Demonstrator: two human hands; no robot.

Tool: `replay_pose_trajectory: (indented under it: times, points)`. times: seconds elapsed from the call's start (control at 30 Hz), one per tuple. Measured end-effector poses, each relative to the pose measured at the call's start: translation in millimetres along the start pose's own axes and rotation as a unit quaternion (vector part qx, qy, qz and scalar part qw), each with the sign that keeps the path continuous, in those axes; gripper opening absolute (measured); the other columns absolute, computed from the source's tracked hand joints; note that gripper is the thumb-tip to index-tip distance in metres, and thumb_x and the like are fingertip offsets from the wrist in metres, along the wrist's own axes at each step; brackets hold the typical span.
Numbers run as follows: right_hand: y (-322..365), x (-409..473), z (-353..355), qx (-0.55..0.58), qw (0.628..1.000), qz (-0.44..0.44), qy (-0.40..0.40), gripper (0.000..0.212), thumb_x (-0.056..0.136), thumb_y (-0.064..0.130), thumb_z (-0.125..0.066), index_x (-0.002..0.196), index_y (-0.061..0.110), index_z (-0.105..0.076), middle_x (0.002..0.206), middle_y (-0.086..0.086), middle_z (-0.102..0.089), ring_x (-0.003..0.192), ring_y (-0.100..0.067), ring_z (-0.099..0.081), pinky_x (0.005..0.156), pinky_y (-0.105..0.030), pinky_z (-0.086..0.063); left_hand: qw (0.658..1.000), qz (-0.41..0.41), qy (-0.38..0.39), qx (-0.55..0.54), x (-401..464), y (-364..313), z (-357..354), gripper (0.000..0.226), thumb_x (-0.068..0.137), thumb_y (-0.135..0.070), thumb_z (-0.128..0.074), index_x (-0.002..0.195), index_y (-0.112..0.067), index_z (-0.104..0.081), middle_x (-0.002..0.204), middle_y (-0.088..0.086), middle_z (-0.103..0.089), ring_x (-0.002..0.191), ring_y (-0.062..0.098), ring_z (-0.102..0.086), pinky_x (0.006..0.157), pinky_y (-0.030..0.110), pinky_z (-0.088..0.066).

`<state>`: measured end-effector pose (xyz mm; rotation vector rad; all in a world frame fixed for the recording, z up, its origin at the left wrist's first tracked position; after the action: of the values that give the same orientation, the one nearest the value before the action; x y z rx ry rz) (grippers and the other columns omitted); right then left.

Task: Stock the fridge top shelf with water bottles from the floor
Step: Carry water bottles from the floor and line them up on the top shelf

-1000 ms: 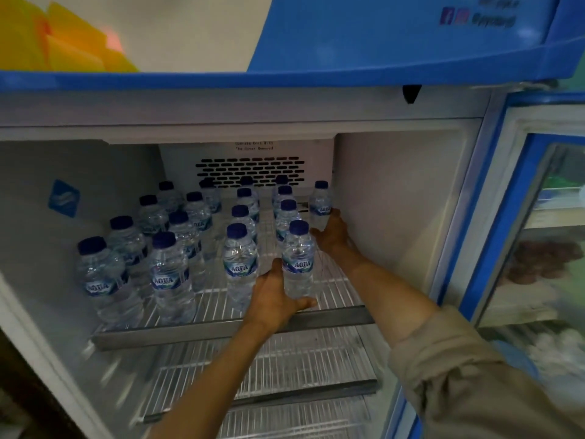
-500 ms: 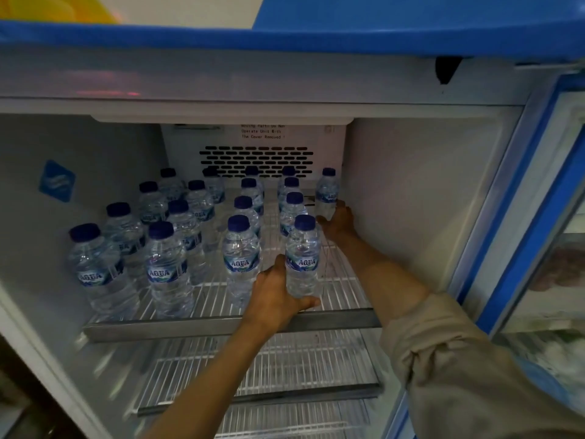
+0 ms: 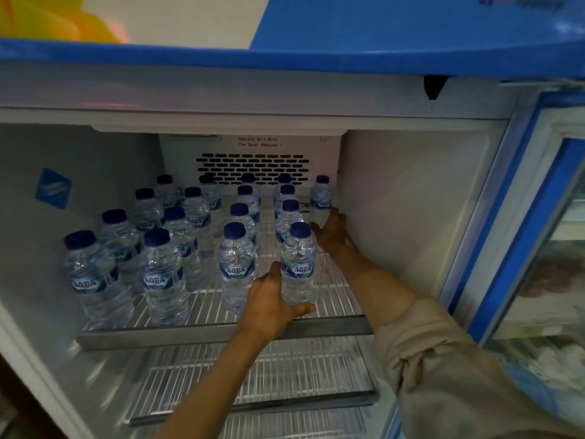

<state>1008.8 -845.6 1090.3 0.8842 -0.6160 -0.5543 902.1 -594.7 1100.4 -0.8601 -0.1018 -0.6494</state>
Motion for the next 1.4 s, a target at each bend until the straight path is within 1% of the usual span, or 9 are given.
replay_pose_trajectory:
  times: [0.13,0.27,0.43,0.63,0.73,0.87,1.0,1.2,1.4]
  points:
    - [-3.8,-5.1,6.8,0.002,0.999,-0.036,0.031,0.083,0.085,0.029,-0.077,0.149,0.008,-0.029,0.145,-0.019,-0.036,0.13,-0.034,-0.045,0.104,-0.035,-0.04,1.0,0.008,0.011,0.001,-1.8,-1.8,1.4,0.089,0.061,-0.043,-0.088,0.132,-0.016,-0.042,0.127,0.003,-0.06,0.116,0.021,-0.057,0.099,0.03,-0.045]
    - [-4.7,-26.5,17.4,-0.016,0.998,-0.046,0.039,0.084,0.087,0.025,-0.075,0.153,0.008,-0.025,0.15,-0.02,-0.032,0.135,-0.034,-0.04,0.113,-0.039,-0.037,0.999,0.023,0.022,0.006,-5.8,-6.8,2.5,0.088,0.063,-0.04,-0.088,0.133,-0.014,-0.041,0.13,0.006,-0.058,0.119,0.024,-0.055,0.1,0.031,-0.043]
    - [13.8,-65.7,37.9,-0.048,0.998,-0.002,0.037,0.073,0.086,0.022,-0.074,0.146,0.004,-0.036,0.139,-0.019,-0.048,0.125,-0.034,-0.052,0.105,-0.037,-0.046,0.998,0.058,0.015,0.022,-13.6,-12.3,6.8,0.086,0.064,-0.042,-0.087,0.131,-0.011,-0.043,0.13,0.009,-0.057,0.12,0.027,-0.053,0.1,0.033,-0.043]
    - [36.3,-117.1,76.5,-0.075,0.996,0.031,0.023,0.067,0.089,0.016,-0.071,0.147,0.011,-0.037,0.144,-0.013,-0.046,0.131,-0.029,-0.047,0.108,-0.03,-0.038,0.995,0.091,0.013,0.029,-31.6,-13.1,18.1,0.076,0.063,-0.047,-0.086,0.116,-0.006,-0.05,0.109,0.014,-0.063,0.104,0.031,-0.059,0.088,0.039,-0.052]
    - [45.8,-151.3,95.2,-0.083,0.996,0.042,0.016,0.066,0.089,0.018,-0.071,0.146,0.014,-0.037,0.142,-0.013,-0.048,0.129,-0.029,-0.049,0.109,-0.032,-0.041,0.996,0.079,-0.034,0.005,-50.7,-16.3,33.4,0.066,0.069,-0.038,-0.085,0.114,-0.004,-0.052,0.113,0.015,-0.064,0.106,0.031,-0.061,0.091,0.038,-0.052]
    - [55.6,-201.3,120.6,-0.061,0.996,0.07,-0.001,0.064,0.09,0.015,-0.071,0.146,0.012,-0.038,0.142,-0.015,-0.048,0.128,-0.028,-0.05,0.104,-0.027,-0.04,0.998,0.033,-0.056,-0.015,-82.0,-28.4,53.0,0.058,0.077,-0.029,-0.08,0.12,-0.002,-0.05,0.113,0.014,-0.063,0.103,0.029,-0.061,0.088,0.035,-0.05]
    - [60.3,-255.0,144.2,-0.051,0.996,0.079,-0.006,0.062,0.091,0.011,-0.069,0.145,0.009,-0.039,0.137,-0.013,-0.05,0.125,-0.026,-0.052,0.096,-0.019,-0.037,0.998,-0.005,-0.058,0.002,-120.4,-44.9,69.5,0.057,0.081,-0.026,-0.077,0.123,0.0,-0.049,0.101,0.014,-0.064,0.095,0.029,-0.062,0.079,0.033,-0.05]
    - [52.5,-345.9,177.6,-0.057,0.996,0.072,-0.02,0.049,0.09,0.019,-0.071,0.133,0.008,-0.05,0.128,-0.014,-0.057,0.117,-0.03,-0.057,0.095,-0.03,-0.045,0.998,-0.022,-0.037,0.034,-202.8,-75.6,85.2,0.043,0.085,-0.028,-0.072,0.116,-0.007,-0.05,0.107,0.01,-0.062,0.1,0.029,-0.06,0.08,0.033,-0.046]
    - [36.9,-482.2,209.2,-0.032,0.998,0.057,0.001,0.054,0.092,0.03,-0.068,0.138,0.008,-0.05,0.138,-0.012,-0.055,0.128,-0.027,-0.052,0.108,-0.037,-0.042,0.999,-0.013,-0.033,0.039,-319.3,-102.2,94.3,0.05,0.087,-0.031,-0.068,0.125,-0.005,-0.049,0.12,0.014,-0.063,0.108,0.034,-0.06,0.087,0.039,-0.048]
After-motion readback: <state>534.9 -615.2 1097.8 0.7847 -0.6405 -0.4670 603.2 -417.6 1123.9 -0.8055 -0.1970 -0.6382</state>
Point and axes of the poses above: each hand's wrist, its own x-axis towards the middle knuckle, its own z-axis out of the back of the hand, y = z × x, the point moved 6 cm from there along x, towards the middle knuckle
